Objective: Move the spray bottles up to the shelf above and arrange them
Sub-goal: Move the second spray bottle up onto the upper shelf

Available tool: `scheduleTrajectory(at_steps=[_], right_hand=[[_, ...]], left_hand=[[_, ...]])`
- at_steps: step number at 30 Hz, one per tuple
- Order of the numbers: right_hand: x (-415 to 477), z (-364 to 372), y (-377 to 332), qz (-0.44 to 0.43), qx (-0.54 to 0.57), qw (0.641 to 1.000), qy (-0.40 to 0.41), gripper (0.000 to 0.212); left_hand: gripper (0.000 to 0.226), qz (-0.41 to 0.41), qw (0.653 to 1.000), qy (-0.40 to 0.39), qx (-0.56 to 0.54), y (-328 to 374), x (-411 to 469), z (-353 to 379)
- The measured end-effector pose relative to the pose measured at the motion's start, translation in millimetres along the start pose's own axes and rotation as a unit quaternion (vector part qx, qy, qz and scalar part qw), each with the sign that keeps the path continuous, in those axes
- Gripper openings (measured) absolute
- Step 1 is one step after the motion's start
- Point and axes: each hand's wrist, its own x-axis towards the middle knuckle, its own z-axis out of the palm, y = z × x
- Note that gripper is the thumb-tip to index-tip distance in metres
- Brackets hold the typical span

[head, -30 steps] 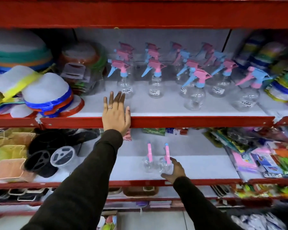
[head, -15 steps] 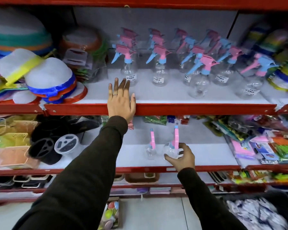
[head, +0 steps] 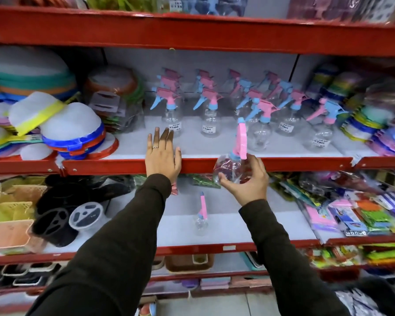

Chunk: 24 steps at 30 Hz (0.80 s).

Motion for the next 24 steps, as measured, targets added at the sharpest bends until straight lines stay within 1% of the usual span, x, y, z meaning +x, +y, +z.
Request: scheduleTrajectory(at_steps=[3,5,10,12,14,21,23,24], right_hand=[[29,9,-12,-0.012,0.007,1.000,0.016,0.060],[46,17,-17,-0.001,0.006,1.000,0.014,0.062],[77,40,-10,0.042,-0.023,0.999,-0.014,0.065],[86,48,-5,0.064,-0.044,0.996,-0.040,0.071],[93,54,-1,0.080,-0.054,0.993,-0.064,0.072],[100,67,4,0.091,-0.079,0.988,-0.101,0.071],[100,67,5,0.088,-0.083,0.987,-0.105,0.075],[99,67,5,0.087,-0.081,0.987,-0.105,0.081]], left_hand=[[0.063,0.001,1.000,0.000,-0.002,0,0,0],[0.063,0.000,1.000,0.004,-0.006,0,0,-1],[0.060,0.008,1.000,0.013,-0.013,1,0,-3],[0.060,0.009,1.000,0.015,-0.013,0,0,-2],[0.061,0.011,1.000,0.019,-0.012,0,1,-2],[0.060,0.012,0.999,0.031,-0.015,-2,2,2],[0.060,0.012,0.999,0.035,-0.018,-2,2,3],[0.060,0.012,0.999,0.036,-0.018,-2,2,4]])
